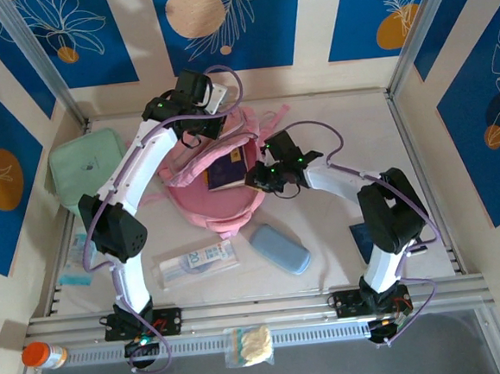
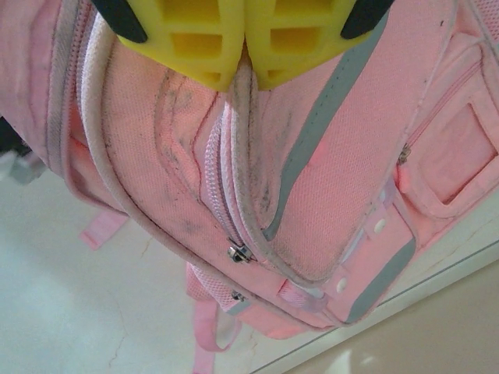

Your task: Pack the student bag

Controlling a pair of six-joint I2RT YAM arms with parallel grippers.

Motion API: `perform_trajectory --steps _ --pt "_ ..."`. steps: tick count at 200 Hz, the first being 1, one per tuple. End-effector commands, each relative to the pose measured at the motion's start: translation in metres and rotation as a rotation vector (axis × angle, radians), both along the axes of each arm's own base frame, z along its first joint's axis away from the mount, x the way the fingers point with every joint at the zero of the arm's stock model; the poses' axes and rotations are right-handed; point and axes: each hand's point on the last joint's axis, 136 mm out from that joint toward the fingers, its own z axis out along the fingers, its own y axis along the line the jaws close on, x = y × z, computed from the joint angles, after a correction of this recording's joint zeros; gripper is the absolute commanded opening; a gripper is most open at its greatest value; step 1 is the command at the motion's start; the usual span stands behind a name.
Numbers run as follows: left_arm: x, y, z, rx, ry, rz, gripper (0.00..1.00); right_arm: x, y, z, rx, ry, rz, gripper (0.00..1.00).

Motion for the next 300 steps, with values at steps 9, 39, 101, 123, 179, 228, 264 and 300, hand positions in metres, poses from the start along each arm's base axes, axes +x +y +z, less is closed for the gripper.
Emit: perform_trajectory --steps 9,39,101,123,179,228,264,300 --pt "0.004 -0.011 0.047 -0.137 -0.111 -0.015 0.00 0.002 0.013 -0.018 -0.043 0.012 0.009 0.11" --pt "0.003 -0.011 0.048 -0.145 -0.108 -0.015 0.00 0.039 0.018 -0.021 -0.125 -0.086 -0.060 0.04" --pt "0.006 -0.001 0.051 -0.106 -0.132 0.024 0.00 0.077 0.034 -0.007 -0.051 -0.288 -0.062 0.04" --pt "0.005 -0.001 0.047 -0.099 -0.123 0.027 0.00 0.058 0.036 0.013 0.023 -0.345 0.017 0.09" --pt "0.005 -0.002 0.013 -0.113 -0.065 0.055 0.00 -0.003 -0.022 0.051 -0.043 -0.374 0.009 0.25" --pt "-0.014 -0.005 -0.026 -0.126 0.033 0.040 0.00 -0.034 -0.143 0.046 -0.238 -0.202 -0.322 0.34" --pt "-0.040 -0.025 -0.046 -0.206 0.140 -0.026 0.17 -0.040 -0.205 0.038 -0.274 -0.074 -0.460 0.37" --pt "-0.074 -0.041 -0.014 -0.347 0.122 -0.056 0.43 -0.041 -0.251 0.030 -0.268 -0.006 -0.566 0.50"
